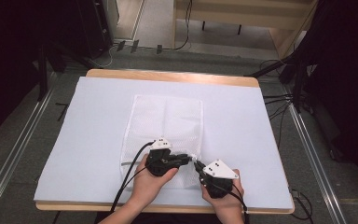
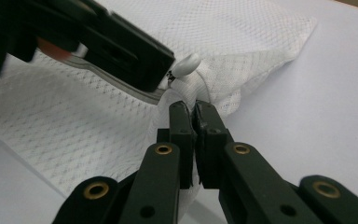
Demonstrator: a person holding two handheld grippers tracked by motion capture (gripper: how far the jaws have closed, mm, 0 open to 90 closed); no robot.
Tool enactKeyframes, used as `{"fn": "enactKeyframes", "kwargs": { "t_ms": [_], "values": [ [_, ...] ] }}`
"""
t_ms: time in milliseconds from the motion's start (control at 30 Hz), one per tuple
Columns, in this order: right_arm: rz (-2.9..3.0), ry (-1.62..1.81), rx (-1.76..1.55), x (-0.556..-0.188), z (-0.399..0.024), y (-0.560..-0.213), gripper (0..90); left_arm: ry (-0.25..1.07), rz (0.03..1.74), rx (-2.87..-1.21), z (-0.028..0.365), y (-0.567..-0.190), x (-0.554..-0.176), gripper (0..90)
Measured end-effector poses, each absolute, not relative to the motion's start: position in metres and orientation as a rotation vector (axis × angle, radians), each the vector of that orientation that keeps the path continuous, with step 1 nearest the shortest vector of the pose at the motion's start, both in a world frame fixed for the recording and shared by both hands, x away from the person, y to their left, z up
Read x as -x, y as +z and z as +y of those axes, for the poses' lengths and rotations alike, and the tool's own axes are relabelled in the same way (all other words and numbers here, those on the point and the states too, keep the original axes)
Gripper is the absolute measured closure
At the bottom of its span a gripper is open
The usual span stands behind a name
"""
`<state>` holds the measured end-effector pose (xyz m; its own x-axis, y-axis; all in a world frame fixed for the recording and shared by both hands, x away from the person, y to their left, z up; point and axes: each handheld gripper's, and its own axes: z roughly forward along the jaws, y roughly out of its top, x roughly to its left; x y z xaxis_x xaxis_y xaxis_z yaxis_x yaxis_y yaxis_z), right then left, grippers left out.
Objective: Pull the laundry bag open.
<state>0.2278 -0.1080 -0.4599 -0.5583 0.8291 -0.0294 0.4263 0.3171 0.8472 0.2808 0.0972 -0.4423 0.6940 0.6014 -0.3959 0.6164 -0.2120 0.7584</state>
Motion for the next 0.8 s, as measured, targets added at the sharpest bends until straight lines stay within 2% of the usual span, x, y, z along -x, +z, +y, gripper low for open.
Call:
{"fn": "enactKeyframes", "kwargs": {
  "t_ms": [167, 533, 633, 800],
  "values": [
    [2.125, 1.134, -1.102, -0.228, -0.106, -0.46, 88.2, -0.049, 0.926, -1.855, 0.097, -0.434, -0.273, 71.1],
    [2.138, 1.123, -1.096, -0.228, -0.102, -0.462, 88.2, -0.063, 1.088, -1.833, 0.079, -0.436, -0.281, 47.1],
    [2.136, 1.121, -1.092, -0.227, -0.102, -0.462, 88.2, -0.039, 1.133, -1.844, 0.072, -0.438, -0.283, 46.8],
    [2.142, 1.108, -1.095, -0.227, -0.103, -0.463, 88.2, -0.043, 1.138, -1.847, 0.073, -0.437, -0.283, 54.3]
  ]
}}
